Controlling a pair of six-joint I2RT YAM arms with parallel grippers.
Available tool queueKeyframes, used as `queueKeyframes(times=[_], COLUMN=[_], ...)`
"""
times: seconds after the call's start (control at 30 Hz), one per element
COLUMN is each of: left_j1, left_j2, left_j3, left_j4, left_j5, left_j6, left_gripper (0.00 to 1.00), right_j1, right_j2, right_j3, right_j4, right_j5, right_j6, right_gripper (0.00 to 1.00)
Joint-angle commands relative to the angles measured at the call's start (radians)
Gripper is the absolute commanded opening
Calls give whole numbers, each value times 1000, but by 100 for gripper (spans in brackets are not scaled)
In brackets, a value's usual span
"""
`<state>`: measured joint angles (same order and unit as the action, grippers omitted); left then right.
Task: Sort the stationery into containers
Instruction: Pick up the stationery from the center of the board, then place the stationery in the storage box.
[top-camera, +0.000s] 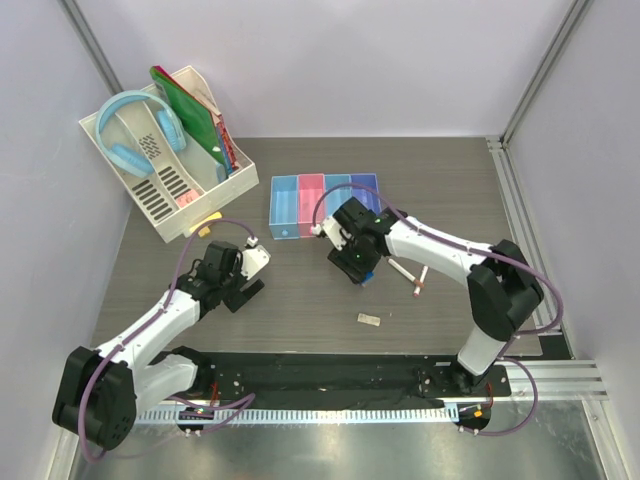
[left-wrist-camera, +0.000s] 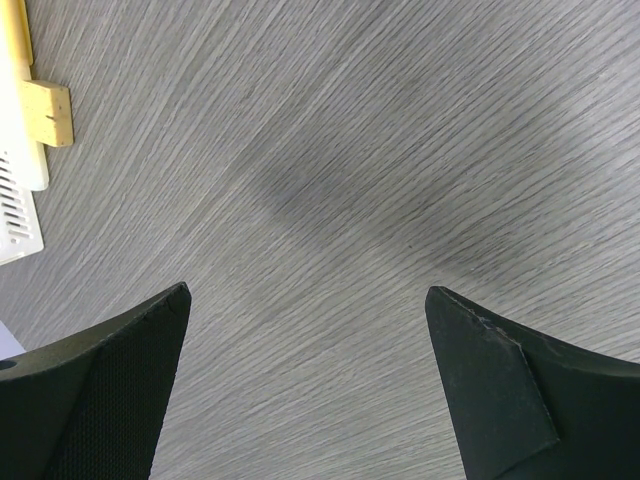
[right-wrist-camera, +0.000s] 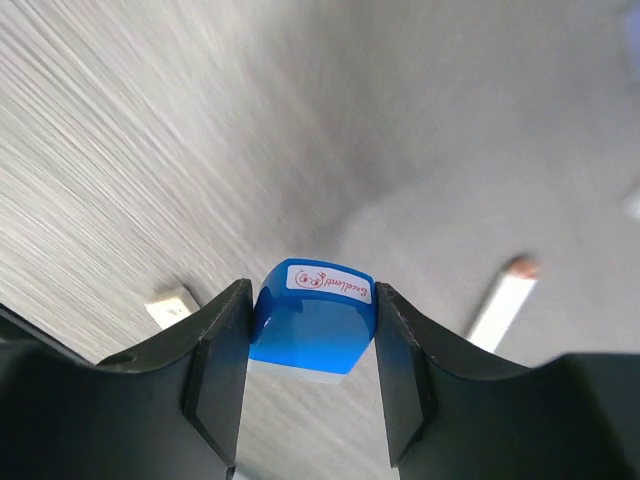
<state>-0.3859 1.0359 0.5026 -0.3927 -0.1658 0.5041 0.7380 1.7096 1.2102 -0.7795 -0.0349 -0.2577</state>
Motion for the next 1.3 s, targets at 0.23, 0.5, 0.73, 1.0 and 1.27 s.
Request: queueKeyframes(times=[0.23, 0.5, 0.73, 1.0, 1.27], left_j1=[1, 80, 139, 143, 145], left_j2=[-11, 1, -30, -89, -94], left_j3=[-7, 2, -44, -36, -30], left_j4=[31, 9, 12, -57, -77], left_j5=[-95, -140, -147, -153, -170], left_j6=[-9, -1, -16, -73, -81], left_gripper=[100, 100, 100, 100, 100], right_j1=[8, 8, 0, -22, -31], right_j2=[-114, -10, 179, 327, 395], right_j3=[72, 58, 159, 219, 201], right_j4=[525, 987, 1181, 1302, 1375], right_j5=[101, 200, 305, 290, 273], right_j6=[-61, -109, -170, -141, -107], right_gripper=[20, 18, 18, 20, 21])
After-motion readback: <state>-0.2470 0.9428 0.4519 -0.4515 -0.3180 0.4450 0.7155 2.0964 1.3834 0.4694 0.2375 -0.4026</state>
